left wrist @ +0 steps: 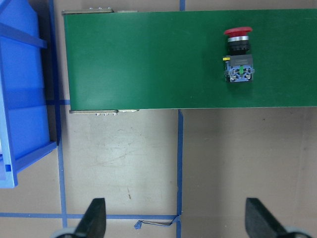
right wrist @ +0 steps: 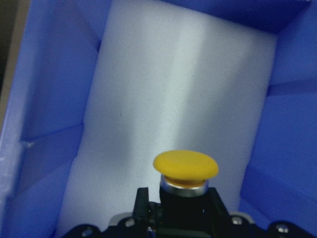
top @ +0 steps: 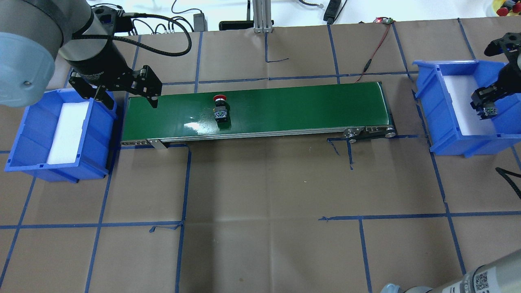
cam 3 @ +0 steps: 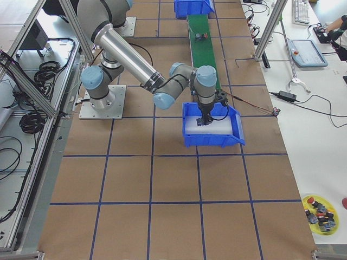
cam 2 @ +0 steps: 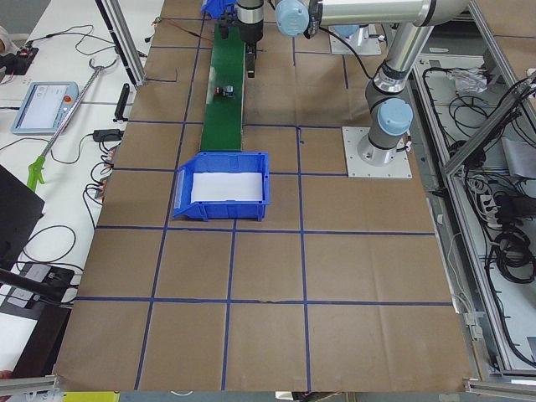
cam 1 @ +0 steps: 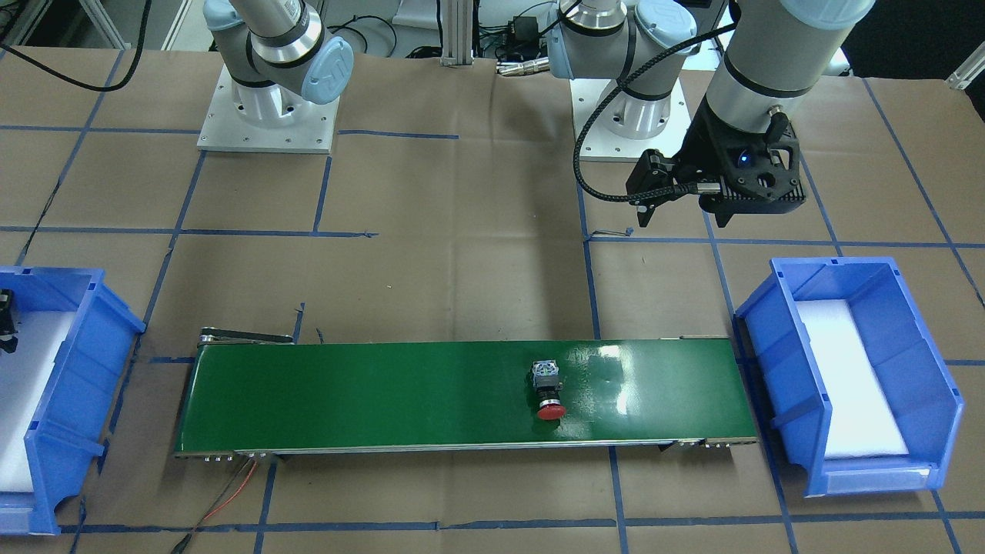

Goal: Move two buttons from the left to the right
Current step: 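Lower the yellow button into the bin and open the right gripper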

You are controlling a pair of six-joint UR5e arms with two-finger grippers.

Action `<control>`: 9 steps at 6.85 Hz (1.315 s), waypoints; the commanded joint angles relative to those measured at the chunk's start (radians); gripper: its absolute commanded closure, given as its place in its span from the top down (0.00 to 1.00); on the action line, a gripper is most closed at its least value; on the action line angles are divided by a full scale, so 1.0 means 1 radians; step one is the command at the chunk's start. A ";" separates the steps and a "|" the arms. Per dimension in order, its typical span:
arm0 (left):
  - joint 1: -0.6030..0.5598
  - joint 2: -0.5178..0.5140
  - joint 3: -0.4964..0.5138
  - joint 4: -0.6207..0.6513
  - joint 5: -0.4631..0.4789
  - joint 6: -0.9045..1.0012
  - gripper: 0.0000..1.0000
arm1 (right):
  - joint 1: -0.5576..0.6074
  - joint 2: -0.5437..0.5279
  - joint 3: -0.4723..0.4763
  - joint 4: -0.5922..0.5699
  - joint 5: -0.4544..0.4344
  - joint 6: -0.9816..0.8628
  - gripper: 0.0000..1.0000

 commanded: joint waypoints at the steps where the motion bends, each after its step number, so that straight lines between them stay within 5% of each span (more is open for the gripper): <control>1: 0.000 -0.006 0.003 0.002 0.000 0.000 1.00 | -0.001 0.056 0.026 -0.037 0.002 -0.027 0.03; 4: 0.000 -0.010 0.008 0.002 0.000 0.000 1.00 | -0.001 0.065 0.042 -0.034 -0.004 -0.020 0.10; 5: 0.000 -0.010 0.008 0.002 0.000 0.000 1.00 | -0.001 0.062 0.041 -0.034 0.000 -0.018 0.64; 6: 0.000 -0.009 0.008 0.002 0.000 0.000 1.00 | -0.001 0.060 0.038 -0.028 0.002 -0.001 0.92; 9: 0.000 -0.009 0.008 0.002 -0.002 0.000 1.00 | 0.004 0.010 0.012 -0.019 -0.001 0.008 0.92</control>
